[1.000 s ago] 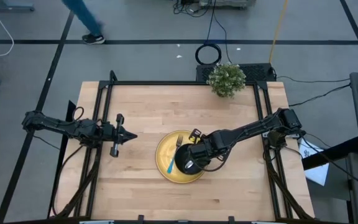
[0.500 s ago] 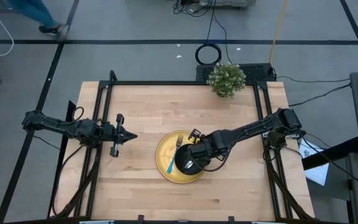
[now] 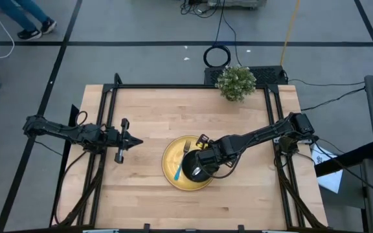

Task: Set table place
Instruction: Put the blue spoon into the black bowl, then return to Home Position

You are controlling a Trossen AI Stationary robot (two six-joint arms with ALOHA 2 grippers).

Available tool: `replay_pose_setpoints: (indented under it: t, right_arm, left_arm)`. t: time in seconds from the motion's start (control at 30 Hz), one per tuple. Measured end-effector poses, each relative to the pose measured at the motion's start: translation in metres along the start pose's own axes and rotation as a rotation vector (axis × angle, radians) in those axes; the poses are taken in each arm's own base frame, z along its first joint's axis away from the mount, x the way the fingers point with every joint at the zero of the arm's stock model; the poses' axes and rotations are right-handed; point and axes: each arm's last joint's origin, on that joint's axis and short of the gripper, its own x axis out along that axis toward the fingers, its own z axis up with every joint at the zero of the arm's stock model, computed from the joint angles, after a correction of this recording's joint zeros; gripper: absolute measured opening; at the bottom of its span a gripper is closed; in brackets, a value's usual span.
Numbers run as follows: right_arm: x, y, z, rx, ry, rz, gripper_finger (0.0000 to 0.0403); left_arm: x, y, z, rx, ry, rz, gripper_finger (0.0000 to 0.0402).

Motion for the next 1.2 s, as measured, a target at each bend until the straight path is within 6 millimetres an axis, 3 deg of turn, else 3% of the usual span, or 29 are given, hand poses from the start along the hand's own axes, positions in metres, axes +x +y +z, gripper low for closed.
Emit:
replay_pose_setpoints:
  t: [0.57,0.93,1.2]
  right_arm:
    - [-0.0001,0.0,-0.0001,-0.003,0.002,-0.002,0.0097]
    - [-0.0001,-0.0025,0.0021,0.009,-0.02,-0.026,0.0185]
    - [0.0001,-0.0016,0.0005,0.002,-0.007,-0.015,0.0194]
  left_arm:
    - [0.0,0.0,0.0,0.0,0.0,0.0,0.0008]
    - [0.0,0.0,0.0,0.0,0.0,0.0,0.0008]
    - [0.0,0.0,0.0,-0.001,0.0,0.0,0.0008]
